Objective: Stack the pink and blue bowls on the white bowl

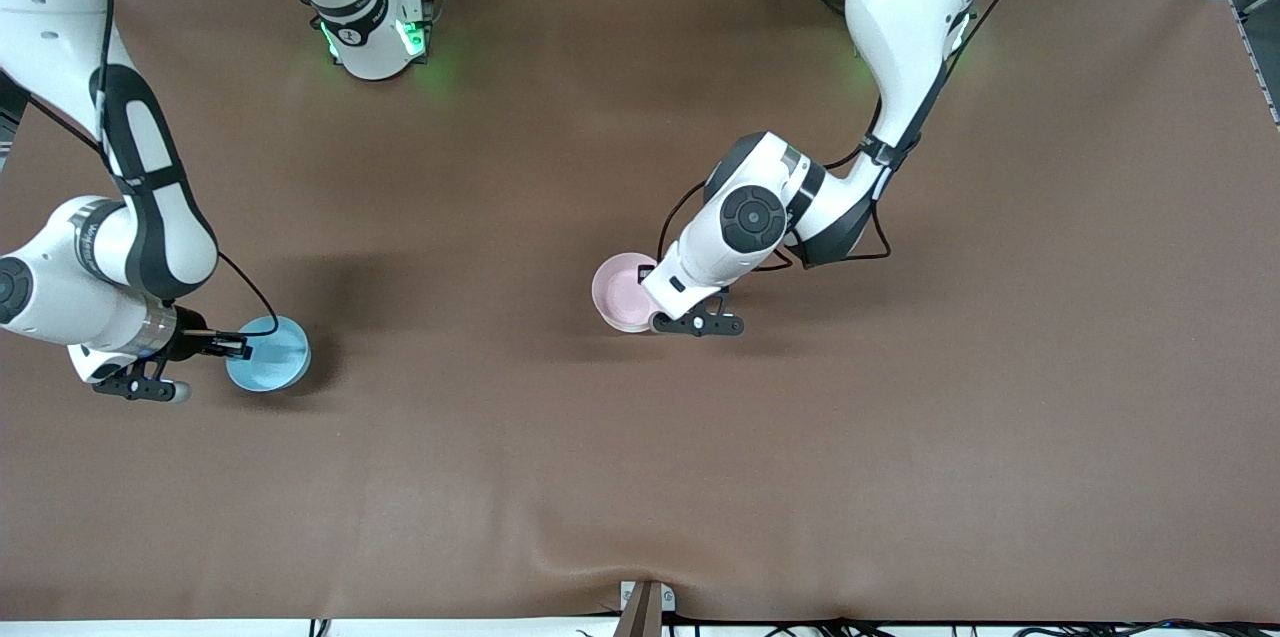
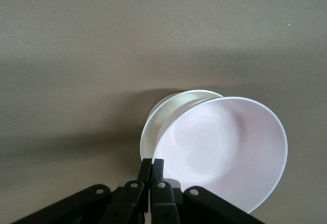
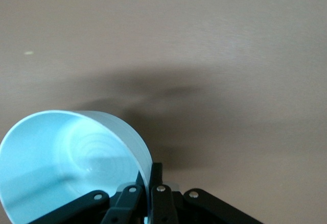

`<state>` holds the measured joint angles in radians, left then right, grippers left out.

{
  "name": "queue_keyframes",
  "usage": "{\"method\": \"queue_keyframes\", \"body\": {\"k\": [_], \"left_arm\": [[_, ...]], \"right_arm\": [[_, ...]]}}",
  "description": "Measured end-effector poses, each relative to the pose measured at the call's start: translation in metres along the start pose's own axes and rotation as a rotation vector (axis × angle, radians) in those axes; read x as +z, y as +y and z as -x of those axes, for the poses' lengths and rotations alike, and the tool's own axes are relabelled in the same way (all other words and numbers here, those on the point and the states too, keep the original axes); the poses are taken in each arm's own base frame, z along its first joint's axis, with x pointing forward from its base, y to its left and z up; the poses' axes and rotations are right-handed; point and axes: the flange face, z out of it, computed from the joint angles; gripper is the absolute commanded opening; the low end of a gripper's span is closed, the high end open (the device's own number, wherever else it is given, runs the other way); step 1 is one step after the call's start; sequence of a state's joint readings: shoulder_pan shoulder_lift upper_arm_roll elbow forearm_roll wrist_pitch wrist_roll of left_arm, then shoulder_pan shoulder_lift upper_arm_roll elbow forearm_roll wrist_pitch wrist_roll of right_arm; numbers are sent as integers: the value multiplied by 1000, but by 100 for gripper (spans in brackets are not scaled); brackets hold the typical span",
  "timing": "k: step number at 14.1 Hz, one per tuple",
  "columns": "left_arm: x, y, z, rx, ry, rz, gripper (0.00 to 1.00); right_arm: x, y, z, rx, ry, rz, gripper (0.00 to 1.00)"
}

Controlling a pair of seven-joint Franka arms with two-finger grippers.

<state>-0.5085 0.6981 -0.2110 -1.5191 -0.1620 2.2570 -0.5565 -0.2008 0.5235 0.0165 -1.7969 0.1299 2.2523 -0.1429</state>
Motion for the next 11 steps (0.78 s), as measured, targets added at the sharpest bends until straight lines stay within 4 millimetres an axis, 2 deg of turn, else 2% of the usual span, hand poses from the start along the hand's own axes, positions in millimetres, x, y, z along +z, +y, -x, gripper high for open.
{"method": "queue_keyframes", "body": {"k": [3,6,11], "left_arm": [[8,-3,1,-3,-11,-7,0],[12,-4,1,-5,-12,-8,0],[30,-9,-4,-13,4,2,0]], "right_arm": [[-36,-25,0,36,-12,-111,0],[-59,-57,4,34,-19,-154,0],[-85,-146,22,107,-68,-150,0]]}}
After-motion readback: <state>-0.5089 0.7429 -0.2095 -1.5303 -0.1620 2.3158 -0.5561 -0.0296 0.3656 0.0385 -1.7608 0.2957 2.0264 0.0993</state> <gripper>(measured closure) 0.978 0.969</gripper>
